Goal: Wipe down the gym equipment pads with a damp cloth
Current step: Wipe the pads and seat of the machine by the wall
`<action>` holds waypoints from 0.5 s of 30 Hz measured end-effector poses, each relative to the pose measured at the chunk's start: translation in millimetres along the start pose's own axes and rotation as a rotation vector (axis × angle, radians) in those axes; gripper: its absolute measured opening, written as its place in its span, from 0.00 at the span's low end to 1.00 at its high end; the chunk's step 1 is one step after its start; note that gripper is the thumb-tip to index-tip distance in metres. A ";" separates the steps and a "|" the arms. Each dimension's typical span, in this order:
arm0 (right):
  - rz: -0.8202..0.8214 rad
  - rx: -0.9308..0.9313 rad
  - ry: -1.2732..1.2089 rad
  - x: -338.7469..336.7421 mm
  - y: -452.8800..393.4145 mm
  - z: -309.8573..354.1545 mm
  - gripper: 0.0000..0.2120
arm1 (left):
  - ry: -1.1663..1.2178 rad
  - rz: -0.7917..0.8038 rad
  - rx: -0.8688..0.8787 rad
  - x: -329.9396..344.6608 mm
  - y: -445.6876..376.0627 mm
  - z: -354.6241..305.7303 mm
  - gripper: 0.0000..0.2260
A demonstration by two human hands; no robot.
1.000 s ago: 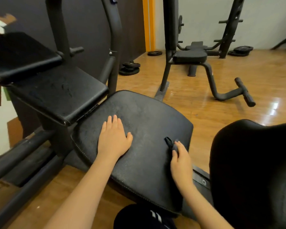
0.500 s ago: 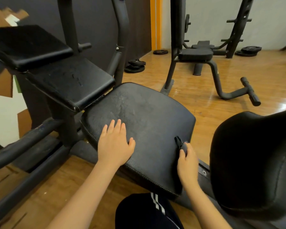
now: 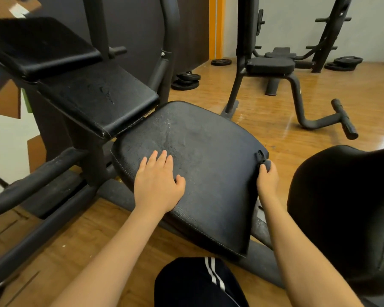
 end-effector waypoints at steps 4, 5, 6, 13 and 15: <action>0.041 -0.025 -0.047 -4.1 39.5 -9.8 0.12 | 0.003 -0.002 -0.006 0.5 0.1 0.5 0.27; 0.043 -0.008 -0.071 -6.6 53.7 -16.7 0.16 | 0.000 -0.004 -0.004 0.5 0.0 0.7 0.27; 0.044 0.000 -0.091 -9.2 65.1 -25.1 0.17 | -0.005 -0.004 0.000 0.5 0.2 0.7 0.27; -0.013 -0.011 -0.016 -5.0 42.4 -1.1 0.13 | -0.002 -0.012 0.012 1.4 1.3 1.4 0.27; -0.056 0.007 0.010 -1.0 13.4 10.3 0.11 | 0.009 -0.018 0.005 1.8 1.3 0.7 0.27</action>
Point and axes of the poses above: each hand's wrist, its own y-axis away from the middle knuckle, its own x-axis out of the palm, z = x × y, the point moved 3 cm from there along -y, towards the middle knuckle, and after that the axes turned 8 degrees about x, right-handed, at the moved point
